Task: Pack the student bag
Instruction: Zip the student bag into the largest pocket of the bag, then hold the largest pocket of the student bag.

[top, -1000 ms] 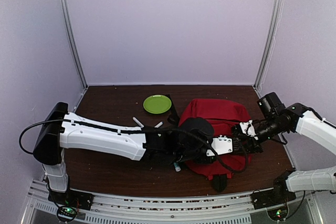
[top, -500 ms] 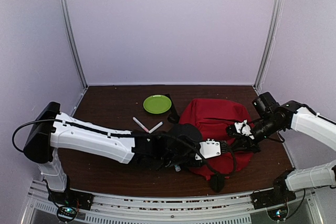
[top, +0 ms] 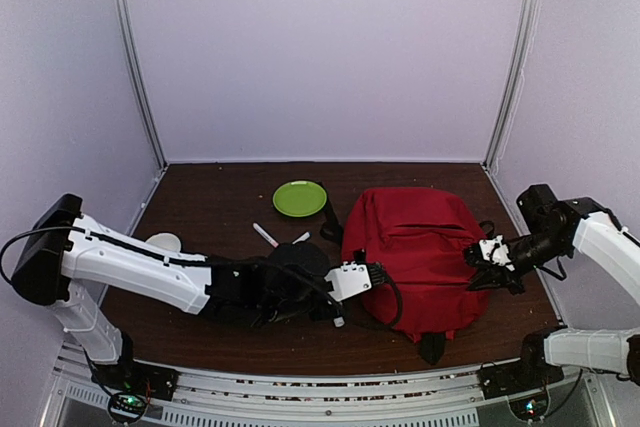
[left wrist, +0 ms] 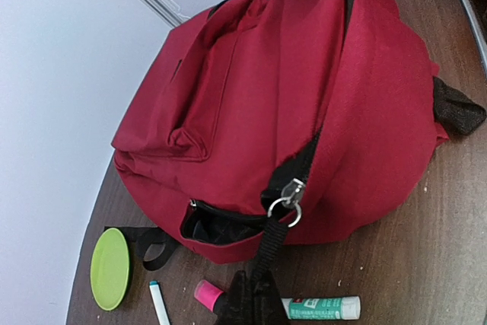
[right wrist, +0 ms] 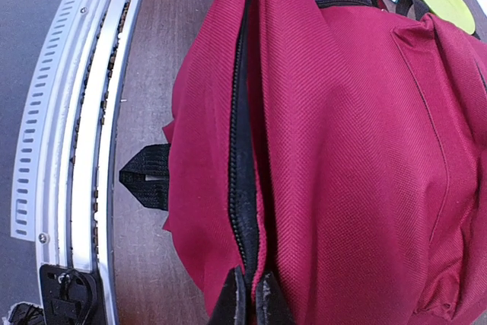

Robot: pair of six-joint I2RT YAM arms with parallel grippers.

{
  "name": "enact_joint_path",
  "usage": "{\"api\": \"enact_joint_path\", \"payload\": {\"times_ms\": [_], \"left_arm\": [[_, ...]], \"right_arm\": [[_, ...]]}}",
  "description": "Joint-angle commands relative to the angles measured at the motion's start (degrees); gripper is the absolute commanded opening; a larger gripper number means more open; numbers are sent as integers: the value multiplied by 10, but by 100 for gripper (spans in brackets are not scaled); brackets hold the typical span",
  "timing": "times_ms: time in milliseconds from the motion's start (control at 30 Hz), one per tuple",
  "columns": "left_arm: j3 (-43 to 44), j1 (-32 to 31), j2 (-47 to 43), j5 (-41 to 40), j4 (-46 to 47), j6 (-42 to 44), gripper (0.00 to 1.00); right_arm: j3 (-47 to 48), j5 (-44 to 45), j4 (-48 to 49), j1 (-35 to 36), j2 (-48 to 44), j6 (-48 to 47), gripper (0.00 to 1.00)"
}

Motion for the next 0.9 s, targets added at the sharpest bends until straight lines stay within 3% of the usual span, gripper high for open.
{"api": "enact_joint_path", "payload": {"times_ms": [0, 133, 233, 367, 567, 867], "left_arm": [[-29, 61, -11, -68, -12, -29, 0], [-21, 82, 8, -48, 10, -21, 0], [0, 80, 17, -20, 16, -23, 0], [10, 67, 19, -3, 57, -32, 0], [11, 43, 12, -8, 94, -46, 0], [-9, 29, 3, -30, 121, -52, 0]], "right_arm": [[-10, 117, -19, -49, 6, -52, 0], [8, 104, -55, -48, 0, -74, 2], [53, 53, -70, 37, -6, -1, 29], [82, 10, 40, 168, 0, 171, 45], [110, -30, 226, 263, 105, 403, 51], [143, -25, 288, 346, 236, 511, 54]]}}
